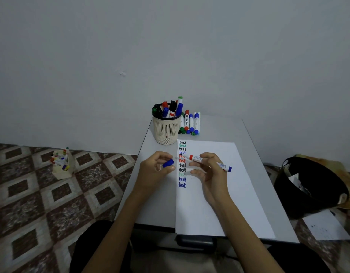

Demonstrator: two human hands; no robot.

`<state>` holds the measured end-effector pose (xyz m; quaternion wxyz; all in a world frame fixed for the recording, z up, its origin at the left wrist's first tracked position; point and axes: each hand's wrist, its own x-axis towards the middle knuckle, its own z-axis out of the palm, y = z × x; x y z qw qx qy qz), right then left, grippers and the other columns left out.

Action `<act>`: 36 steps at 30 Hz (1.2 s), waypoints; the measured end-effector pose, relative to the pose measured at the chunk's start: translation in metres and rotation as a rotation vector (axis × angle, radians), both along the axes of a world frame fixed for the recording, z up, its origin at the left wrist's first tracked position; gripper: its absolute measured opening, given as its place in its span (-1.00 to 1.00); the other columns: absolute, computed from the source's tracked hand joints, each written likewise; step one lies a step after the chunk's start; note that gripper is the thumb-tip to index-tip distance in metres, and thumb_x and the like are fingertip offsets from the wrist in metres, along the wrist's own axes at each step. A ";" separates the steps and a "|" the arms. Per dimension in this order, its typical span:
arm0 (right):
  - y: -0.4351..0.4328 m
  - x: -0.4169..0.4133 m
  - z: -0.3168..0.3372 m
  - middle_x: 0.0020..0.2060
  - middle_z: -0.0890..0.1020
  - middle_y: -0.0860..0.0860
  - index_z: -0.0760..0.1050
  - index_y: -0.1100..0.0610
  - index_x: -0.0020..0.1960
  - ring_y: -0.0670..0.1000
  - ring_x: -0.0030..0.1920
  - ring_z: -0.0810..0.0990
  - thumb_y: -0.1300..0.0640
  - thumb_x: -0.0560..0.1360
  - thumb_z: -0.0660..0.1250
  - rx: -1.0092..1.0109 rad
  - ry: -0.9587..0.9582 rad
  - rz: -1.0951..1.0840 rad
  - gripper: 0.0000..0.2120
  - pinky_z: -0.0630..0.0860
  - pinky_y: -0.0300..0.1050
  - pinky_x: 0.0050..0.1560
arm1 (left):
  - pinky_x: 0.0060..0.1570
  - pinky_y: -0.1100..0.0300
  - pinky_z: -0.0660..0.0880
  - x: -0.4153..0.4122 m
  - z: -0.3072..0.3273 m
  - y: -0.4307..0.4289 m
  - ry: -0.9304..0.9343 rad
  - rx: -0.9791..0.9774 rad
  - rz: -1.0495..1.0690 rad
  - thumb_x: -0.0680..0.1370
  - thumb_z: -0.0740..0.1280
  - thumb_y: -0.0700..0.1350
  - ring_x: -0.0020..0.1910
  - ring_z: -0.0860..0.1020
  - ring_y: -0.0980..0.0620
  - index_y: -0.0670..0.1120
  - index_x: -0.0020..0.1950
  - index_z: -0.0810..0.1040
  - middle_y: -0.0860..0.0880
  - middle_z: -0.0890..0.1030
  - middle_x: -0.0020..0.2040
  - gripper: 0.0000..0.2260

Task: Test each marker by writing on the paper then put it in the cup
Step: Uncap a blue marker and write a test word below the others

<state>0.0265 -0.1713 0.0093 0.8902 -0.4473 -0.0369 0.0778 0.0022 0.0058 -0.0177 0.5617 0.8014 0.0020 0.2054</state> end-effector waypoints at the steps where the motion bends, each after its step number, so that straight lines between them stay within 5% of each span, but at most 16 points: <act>1: 0.000 -0.001 0.002 -0.32 0.63 0.19 0.46 0.26 -0.14 0.11 -0.33 0.65 0.44 0.52 0.13 -0.008 -0.001 0.000 -0.81 0.58 -0.14 -0.43 | -0.15 0.37 0.49 -0.001 0.000 0.000 -0.004 0.010 -0.003 0.39 0.47 -0.24 -0.13 0.59 0.19 -0.03 -0.01 0.56 0.09 0.63 -0.09 -0.77; 4: 0.000 -0.001 0.001 -0.42 0.55 0.19 0.38 0.25 -0.23 0.07 -0.46 0.57 0.49 0.49 0.14 -0.045 -0.019 -0.023 -0.79 0.51 -0.19 -0.49 | -0.18 0.46 0.44 -0.001 0.001 0.001 -0.042 0.029 -0.001 0.42 0.44 -0.27 -0.15 0.55 0.28 -0.08 0.00 0.59 0.06 0.63 -0.09 -0.80; 9: 0.000 0.000 -0.002 -0.40 0.56 0.21 0.38 0.25 -0.23 0.06 -0.47 0.55 0.50 0.49 0.16 -0.101 -0.059 -0.019 -0.79 0.51 -0.17 -0.46 | -0.12 0.33 0.47 0.001 -0.004 0.005 -0.056 0.018 -0.036 0.41 0.46 -0.20 -0.12 0.56 0.01 -0.04 0.02 0.62 0.02 0.65 -0.04 -0.80; 18: -0.001 -0.003 0.001 -0.37 0.62 0.25 0.40 0.26 -0.14 0.11 -0.44 0.61 0.43 0.46 0.32 -0.178 -0.094 -0.006 -0.86 0.55 -0.15 -0.41 | -0.10 0.41 0.48 0.001 0.000 0.006 -0.097 0.010 -0.063 0.44 0.41 -0.29 -0.05 0.59 0.18 -0.22 0.04 0.60 -0.08 0.63 -0.01 -0.81; 26: 0.000 -0.004 -0.002 -0.23 0.67 0.24 0.48 0.35 -0.12 0.22 -0.25 0.68 0.42 0.42 0.39 -0.271 -0.143 0.021 -0.90 0.65 -0.03 -0.24 | -0.05 0.38 0.48 -0.001 0.001 0.006 -0.072 -0.005 -0.087 0.49 0.36 -0.29 -0.07 0.58 0.18 -0.18 0.03 0.61 -0.07 0.64 -0.03 -0.85; 36: -0.002 -0.005 -0.005 -0.22 0.69 0.23 0.55 0.34 -0.12 0.21 -0.25 0.69 0.39 0.41 0.43 -0.330 -0.144 -0.016 -0.92 0.65 -0.06 -0.20 | -0.04 0.35 0.51 0.000 -0.001 0.009 -0.117 0.104 -0.116 0.45 0.40 -0.29 -0.08 0.59 0.18 -0.20 0.03 0.62 -0.07 0.65 -0.05 -0.83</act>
